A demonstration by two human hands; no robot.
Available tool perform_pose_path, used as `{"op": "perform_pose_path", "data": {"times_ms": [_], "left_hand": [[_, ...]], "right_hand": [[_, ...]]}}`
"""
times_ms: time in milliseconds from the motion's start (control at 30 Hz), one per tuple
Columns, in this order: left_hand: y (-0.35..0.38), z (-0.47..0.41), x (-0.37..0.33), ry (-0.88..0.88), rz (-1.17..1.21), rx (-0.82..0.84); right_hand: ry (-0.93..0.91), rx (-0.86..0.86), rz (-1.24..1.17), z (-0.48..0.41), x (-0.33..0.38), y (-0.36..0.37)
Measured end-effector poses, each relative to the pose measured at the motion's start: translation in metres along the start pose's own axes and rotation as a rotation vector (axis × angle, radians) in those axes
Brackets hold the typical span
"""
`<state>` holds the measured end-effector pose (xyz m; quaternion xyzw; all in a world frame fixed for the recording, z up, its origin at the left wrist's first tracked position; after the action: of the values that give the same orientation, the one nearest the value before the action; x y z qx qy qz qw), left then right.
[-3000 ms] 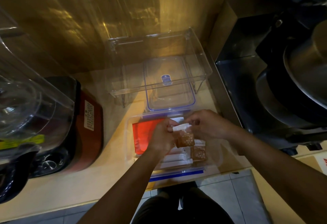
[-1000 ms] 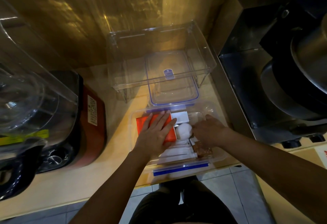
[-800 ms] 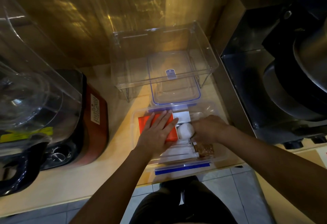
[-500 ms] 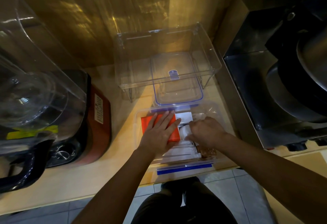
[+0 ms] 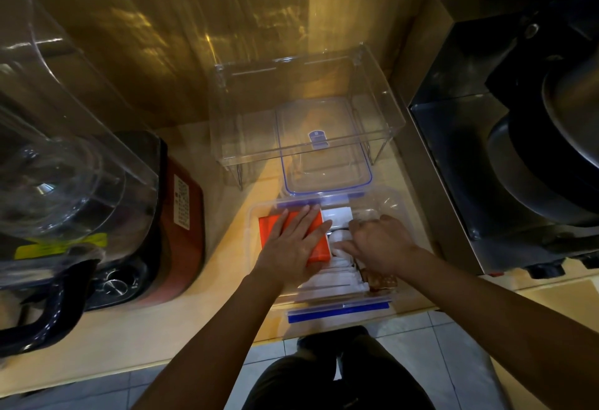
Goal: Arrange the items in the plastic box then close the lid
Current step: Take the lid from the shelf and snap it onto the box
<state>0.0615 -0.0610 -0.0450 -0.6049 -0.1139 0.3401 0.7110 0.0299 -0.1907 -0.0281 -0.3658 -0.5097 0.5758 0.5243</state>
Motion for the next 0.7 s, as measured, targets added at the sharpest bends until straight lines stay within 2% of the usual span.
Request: {"op": "perform_pose_path", "data": {"times_ms": [67,133,200,267,333,400,433,567,700], "left_hand": [[-0.011,0.002,-0.002,0.018,0.066,0.005],[-0.032,0.007,-0.002,0.009,0.216,-0.107],[-0.057,0.012,0.009,-0.099,0.376,-0.297],[-0.077,0.014,0.03,-0.266,0.474,-0.459],[-0.09,0.008,0.05,-0.401,0.451,-0.522],[-0.095,-0.005,0.063,-0.473,0.386,-0.468],[-0.094,-0.012,0.07,-0.511,0.39,-0.408],[-0.08,-0.039,0.086,-0.645,0.365,-0.122],[-0.07,-0.054,0.09,-0.697,0.426,-0.013]], "right_hand": [[0.051,-0.068,-0.018,-0.002,-0.005,-0.011],[0.119,-0.133,-0.027,-0.004,-0.012,-0.023],[0.164,-0.179,-0.025,-0.007,-0.019,-0.035],[0.249,-0.281,-0.132,-0.007,-0.028,-0.053],[0.34,-0.412,-0.246,-0.008,-0.038,-0.069],[0.392,-0.474,-0.248,-0.015,-0.047,-0.077],[0.426,-0.452,-0.239,-0.021,-0.052,-0.078],[0.659,-0.124,-0.307,-0.043,-0.074,-0.059],[0.758,0.048,-0.659,-0.053,-0.084,-0.041]]}}
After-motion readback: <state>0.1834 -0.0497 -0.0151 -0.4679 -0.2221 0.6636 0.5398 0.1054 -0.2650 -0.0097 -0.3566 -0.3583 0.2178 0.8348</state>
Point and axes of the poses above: each hand's wrist, its own z-axis away from the middle knuckle, its own y-axis out of the palm, x = y × z, the point moved 6 cm from there along -z, towards the middle knuckle, and after that the axes turned 1 degree about z, right-handed, at the moved point
